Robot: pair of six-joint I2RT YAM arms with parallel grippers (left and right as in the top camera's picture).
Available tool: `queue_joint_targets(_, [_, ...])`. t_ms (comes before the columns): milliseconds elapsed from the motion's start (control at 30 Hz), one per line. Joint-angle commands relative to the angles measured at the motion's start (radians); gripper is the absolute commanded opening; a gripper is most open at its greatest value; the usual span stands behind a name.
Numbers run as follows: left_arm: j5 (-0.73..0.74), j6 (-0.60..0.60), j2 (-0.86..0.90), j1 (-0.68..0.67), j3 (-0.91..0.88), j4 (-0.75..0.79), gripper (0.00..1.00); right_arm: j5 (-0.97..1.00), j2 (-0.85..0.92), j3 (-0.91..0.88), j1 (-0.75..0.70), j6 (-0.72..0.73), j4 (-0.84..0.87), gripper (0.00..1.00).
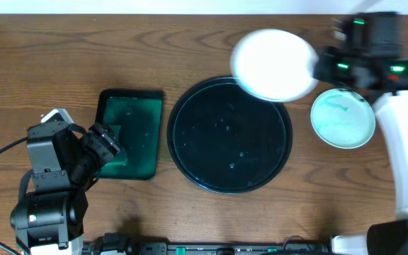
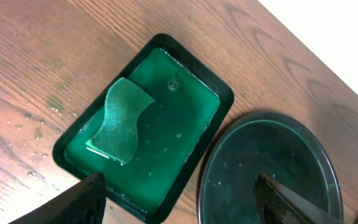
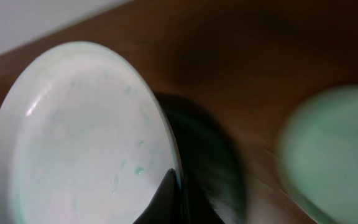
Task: Clean dirty plates on tray and stack at the side
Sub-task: 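Carry the plate right and set it on the plate stack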
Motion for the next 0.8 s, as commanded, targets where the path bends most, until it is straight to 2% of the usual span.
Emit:
queue_joint_targets(0, [0.006,0.007,0.000,0.003,0.022,0.000,0.76,0.077,0.039,-0.098,-0.132,0.013,-0.034,0.01])
queue_joint_targets(167, [0.006,0.007,0.000,0.003,0.022,0.000,0.76,0.016,0.077,-0.346,-0.363,0.034,0.079,0.01])
queue_joint_targets(267, [0.006,0.007,0.000,0.003,0.022,0.000,0.76,-0.109,0.093,-0.442,-0.445,-0.018,0.193,0.01])
queue_joint_targets(367, [0.006,0.007,0.000,0.003,0.022,0.000,0.76,-0.095,0.094,-0.494,-0.483,-0.017,0.269,0.01])
queue_joint_targets(400, [0.006,0.007,0.000,0.003,0.022,0.000,0.76,-0.084,0.094,-0.497,-0.487,-0.017,0.278,0.07])
queue_joint_targets(433, [0.006,0.007,0.000,0.003,0.022,0.000,0.76,-0.079,0.093,-0.496,-0.490,-0.016,0.291,0.44])
queue_joint_targets(467, [0.006,0.007,0.000,0.003,0.022,0.000,0.76,-0.084,0.085,-0.492,-0.489,-0.012,0.298,0.51])
queue_joint_targets(700, [0.006,0.007,0.000,0.003,0.022,0.000,0.76,-0.192,-0.095,-0.473,-0.438,-0.023,0.304,0.48])
queue_joint_targets(767, [0.006,0.007,0.000,0.003,0.022,0.000,0.76,-0.191,-0.180,-0.473,-0.394,-0.042,0.300,0.41])
